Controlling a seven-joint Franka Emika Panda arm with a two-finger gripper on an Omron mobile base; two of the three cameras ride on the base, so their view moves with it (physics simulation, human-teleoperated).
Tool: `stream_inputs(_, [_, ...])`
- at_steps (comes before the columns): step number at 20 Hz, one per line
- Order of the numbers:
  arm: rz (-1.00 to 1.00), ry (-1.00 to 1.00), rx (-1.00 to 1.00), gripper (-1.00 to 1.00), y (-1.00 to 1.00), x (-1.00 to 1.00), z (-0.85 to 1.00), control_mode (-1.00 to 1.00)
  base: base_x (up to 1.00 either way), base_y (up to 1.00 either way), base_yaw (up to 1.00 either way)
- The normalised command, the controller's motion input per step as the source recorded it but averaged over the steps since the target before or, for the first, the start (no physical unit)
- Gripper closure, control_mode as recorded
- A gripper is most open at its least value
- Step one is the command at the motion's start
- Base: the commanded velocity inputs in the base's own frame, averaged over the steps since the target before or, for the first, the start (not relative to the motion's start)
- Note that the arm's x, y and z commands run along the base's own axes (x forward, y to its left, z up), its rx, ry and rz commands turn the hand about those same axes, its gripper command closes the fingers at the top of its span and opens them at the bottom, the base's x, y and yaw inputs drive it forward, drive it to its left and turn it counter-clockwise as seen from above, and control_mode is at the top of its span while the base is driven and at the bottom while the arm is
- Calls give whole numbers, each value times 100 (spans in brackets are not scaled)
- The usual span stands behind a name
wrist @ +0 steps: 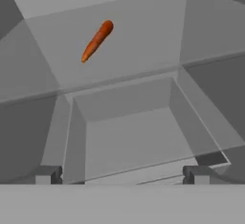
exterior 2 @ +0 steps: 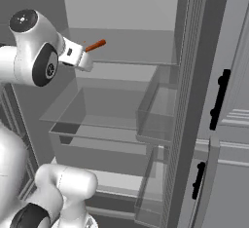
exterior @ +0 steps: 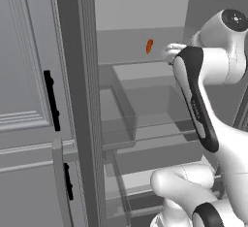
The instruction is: Place one carrot and one steak in each tupperware on the nearby counter, to pack two identical lunches.
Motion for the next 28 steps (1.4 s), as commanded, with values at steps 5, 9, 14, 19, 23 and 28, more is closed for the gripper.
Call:
stream_inputs(5, [-3,3,0,-100,8,72,-4,-100,0,0,0])
stream_inputs(9, [0,0,0,-100,11,86,-27,-100,0,0,0])
stream_inputs(14, [0,0,0,-100,10,94,-28,-100,0,0,0])
stream_inputs(19, [-4,0,0,-100,5,94,-9,-100,0,0,0])
stream_inputs(23, [-5,-2,0,-100,6,91,-19,-100,0,0,0])
stream_inputs(28, [-7,0,-1,-100,4,85,-23,-100,0,0,0])
